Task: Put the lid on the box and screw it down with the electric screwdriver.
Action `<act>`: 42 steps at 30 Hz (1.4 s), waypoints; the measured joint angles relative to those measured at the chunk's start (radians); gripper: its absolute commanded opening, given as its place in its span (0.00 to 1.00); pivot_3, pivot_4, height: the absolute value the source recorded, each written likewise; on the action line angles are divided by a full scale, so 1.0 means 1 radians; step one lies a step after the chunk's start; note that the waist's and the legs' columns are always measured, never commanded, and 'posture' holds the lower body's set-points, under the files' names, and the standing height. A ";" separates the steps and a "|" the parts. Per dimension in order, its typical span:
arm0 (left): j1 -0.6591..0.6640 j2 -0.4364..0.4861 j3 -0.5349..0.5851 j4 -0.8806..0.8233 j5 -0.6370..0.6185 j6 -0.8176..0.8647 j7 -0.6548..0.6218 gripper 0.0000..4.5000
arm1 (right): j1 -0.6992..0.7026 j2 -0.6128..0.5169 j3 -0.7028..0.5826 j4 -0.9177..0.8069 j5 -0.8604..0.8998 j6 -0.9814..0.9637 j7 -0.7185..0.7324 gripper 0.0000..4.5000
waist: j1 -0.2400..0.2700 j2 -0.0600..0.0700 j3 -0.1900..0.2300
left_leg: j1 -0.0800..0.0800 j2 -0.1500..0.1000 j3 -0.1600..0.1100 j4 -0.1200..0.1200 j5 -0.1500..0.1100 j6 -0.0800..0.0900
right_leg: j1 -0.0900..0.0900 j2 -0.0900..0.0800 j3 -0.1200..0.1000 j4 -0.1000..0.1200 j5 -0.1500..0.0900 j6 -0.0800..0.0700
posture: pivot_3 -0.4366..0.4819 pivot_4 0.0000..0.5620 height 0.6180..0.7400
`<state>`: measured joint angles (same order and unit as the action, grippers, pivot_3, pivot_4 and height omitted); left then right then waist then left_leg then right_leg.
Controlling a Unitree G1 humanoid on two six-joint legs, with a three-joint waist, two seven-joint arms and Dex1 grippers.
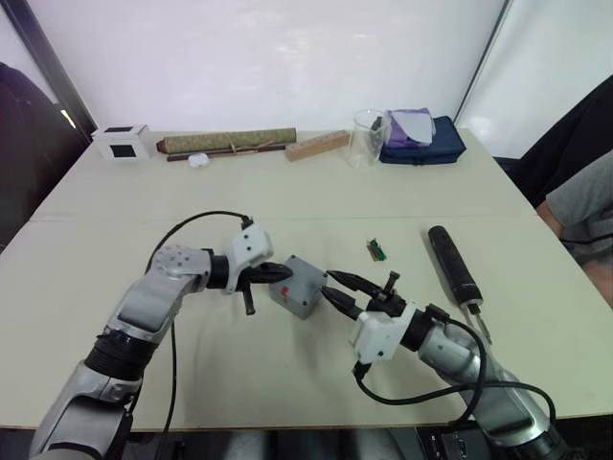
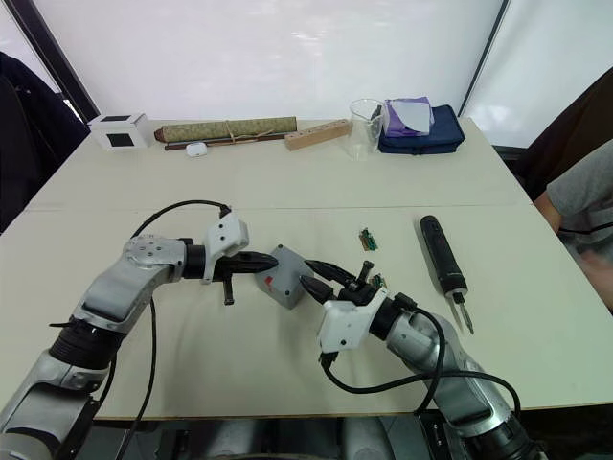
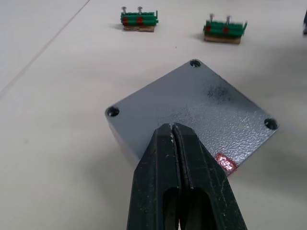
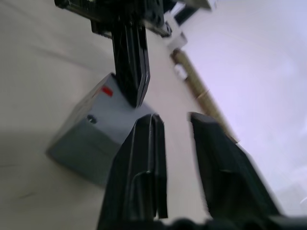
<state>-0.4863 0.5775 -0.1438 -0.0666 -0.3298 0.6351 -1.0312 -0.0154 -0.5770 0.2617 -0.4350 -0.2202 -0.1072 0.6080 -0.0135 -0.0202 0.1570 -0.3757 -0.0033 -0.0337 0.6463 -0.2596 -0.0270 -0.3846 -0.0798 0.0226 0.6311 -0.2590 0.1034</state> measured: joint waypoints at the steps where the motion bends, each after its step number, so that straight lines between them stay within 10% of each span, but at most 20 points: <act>1: 0.000 0.000 0.041 -0.014 -0.046 0.061 0.014 0.00 | 0.000 -0.006 -0.011 0.001 0.034 0.044 0.030 0.01 | 0.000 -0.001 0.003 | -0.003 0.000 0.000 0.000 0.000 0.000 | -0.003 0.000 0.000 0.001 0.000 0.000 | 0.48 0.27 1.00; 13: -0.017 0.060 0.073 0.053 -0.019 0.063 0.096 0.00 | -0.090 0.014 0.029 -0.045 0.252 0.452 0.186 0.01 | 0.001 0.000 0.007 | -0.013 -0.001 0.000 0.001 0.000 0.000 | -0.012 0.001 -0.001 0.001 0.001 0.000 | 0.48 0.27 1.00; 42: 0.176 0.011 0.032 -0.151 -0.006 0.170 0.183 0.00 | -0.288 0.045 0.122 0.254 0.100 0.304 0.201 0.01 | -0.001 0.000 0.009 | -0.016 -0.001 0.000 0.000 0.000 0.000 | -0.016 0.001 -0.002 0.001 0.003 0.003 | 0.48 0.27 1.00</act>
<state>-0.3104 0.5884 -0.1119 -0.2181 -0.3362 0.8050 -0.8487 -0.3035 -0.5317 0.3840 -0.1811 -0.1206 0.1967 0.8091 -0.0146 -0.0200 0.1662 -0.3912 -0.0043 -0.0334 0.6468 -0.2595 -0.0272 -0.4005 -0.0793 0.0211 0.6319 -0.2561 0.1061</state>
